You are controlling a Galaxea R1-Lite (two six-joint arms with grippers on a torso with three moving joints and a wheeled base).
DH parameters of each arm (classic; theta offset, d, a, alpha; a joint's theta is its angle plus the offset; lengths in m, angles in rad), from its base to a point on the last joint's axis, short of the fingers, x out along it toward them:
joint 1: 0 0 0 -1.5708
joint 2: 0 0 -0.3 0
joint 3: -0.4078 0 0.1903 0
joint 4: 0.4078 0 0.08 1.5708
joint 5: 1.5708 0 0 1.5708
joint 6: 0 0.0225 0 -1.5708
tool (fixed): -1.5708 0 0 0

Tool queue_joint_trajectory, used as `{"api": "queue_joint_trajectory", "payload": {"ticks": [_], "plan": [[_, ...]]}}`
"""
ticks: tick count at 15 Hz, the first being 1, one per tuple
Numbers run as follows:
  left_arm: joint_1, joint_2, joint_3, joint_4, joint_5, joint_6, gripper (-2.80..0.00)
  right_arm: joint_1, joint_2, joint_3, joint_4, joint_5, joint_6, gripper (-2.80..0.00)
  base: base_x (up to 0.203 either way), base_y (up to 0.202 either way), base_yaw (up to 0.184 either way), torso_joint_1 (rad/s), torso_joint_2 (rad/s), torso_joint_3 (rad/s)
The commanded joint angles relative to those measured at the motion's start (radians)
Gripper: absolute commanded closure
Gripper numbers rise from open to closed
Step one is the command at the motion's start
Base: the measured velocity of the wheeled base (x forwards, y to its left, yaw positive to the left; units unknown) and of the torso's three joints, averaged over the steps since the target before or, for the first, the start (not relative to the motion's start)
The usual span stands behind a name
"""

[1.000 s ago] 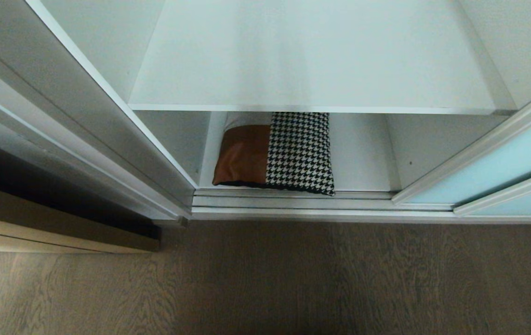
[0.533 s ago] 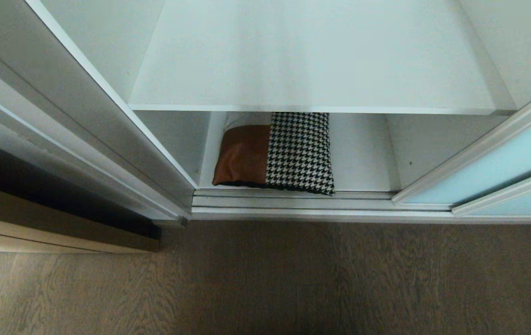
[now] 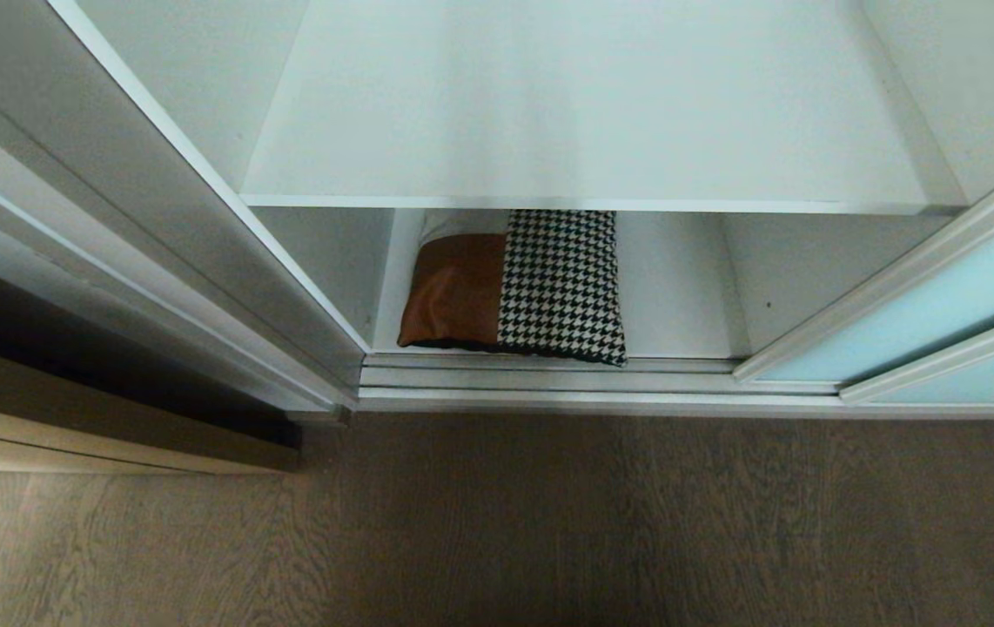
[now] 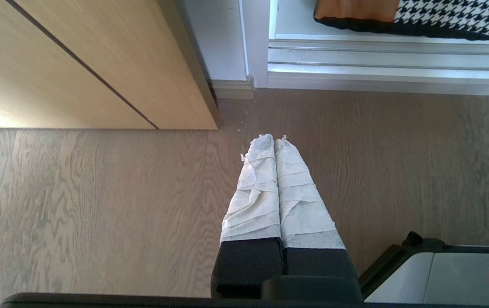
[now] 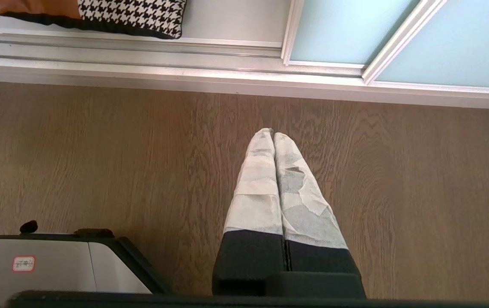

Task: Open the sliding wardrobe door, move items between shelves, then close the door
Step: Open the door

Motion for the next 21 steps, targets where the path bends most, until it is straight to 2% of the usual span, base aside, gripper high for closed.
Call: {"api": "queue_joint_trajectory", "payload": {"ticks": [1, 21], "plan": [[0.001, 0.003, 0.0, -0.001, 0.0, -0.002, 0.0, 0.0, 0.0, 0.0, 0.0, 0.0, 0.0, 0.0, 0.0, 0.0, 0.0, 0.0, 0.0, 0.0], [0.001, 0.003, 0.0, 0.0, 0.0, -0.002, 0.0, -0.001, -0.001, 0.0, 0.006, 0.0, -0.008, 0.0, 0.0, 0.0, 0.0, 0.0, 0.0, 0.0]]}}
